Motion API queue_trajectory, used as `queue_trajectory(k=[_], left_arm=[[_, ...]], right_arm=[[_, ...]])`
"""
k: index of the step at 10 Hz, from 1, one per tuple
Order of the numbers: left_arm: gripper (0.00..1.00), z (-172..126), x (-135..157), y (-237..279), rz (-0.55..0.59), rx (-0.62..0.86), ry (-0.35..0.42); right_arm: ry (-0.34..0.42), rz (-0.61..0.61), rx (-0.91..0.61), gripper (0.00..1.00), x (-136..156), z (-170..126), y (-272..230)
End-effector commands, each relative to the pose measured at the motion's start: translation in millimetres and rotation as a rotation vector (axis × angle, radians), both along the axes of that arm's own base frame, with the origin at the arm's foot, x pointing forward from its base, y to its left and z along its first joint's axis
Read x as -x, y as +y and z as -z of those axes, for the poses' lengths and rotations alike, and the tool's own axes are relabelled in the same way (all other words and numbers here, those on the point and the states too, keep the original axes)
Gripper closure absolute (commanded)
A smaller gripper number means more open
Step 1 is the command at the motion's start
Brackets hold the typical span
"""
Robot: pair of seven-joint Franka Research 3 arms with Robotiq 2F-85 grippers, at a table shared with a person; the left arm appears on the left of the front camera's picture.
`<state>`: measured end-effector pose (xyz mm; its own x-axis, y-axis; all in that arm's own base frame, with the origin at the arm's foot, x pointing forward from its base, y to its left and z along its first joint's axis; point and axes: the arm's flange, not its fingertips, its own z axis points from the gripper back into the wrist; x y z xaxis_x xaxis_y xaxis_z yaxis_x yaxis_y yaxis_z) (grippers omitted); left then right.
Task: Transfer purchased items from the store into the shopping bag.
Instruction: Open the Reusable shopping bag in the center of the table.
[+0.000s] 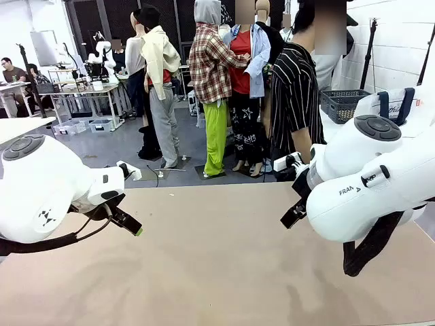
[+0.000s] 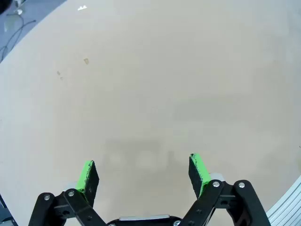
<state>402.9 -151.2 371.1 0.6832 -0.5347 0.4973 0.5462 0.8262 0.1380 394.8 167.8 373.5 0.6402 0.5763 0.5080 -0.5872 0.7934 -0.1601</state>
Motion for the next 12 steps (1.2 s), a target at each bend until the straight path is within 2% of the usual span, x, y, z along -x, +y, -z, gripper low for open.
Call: queue_trajectory(k=[1,10,11,12], left_arm=[[0.0,-0.1,0.0,0.0,0.0,0.0,0.0],[0.0,0.0,0.4,-1.1,0.003,-0.001,0.0],[0.0,-25.4,-0.1,-0.9,-0.013,-0.04,-0.118],[0.0,-70.4,-1.4,12.8,-0.064,-0.033,-0.252]], right_arm=[[0.0,0.0,0.0,0.0,0.0,0.0,0.0],[0.0,-0.001,0.001,0.0,0.1,0.0,0.2],[-0.092,0.001,0.022,0.0,-1.6,-21.8,3.8],[-0.225,0.018,0.004,0.0,-2.9,-65.2,2.0]])
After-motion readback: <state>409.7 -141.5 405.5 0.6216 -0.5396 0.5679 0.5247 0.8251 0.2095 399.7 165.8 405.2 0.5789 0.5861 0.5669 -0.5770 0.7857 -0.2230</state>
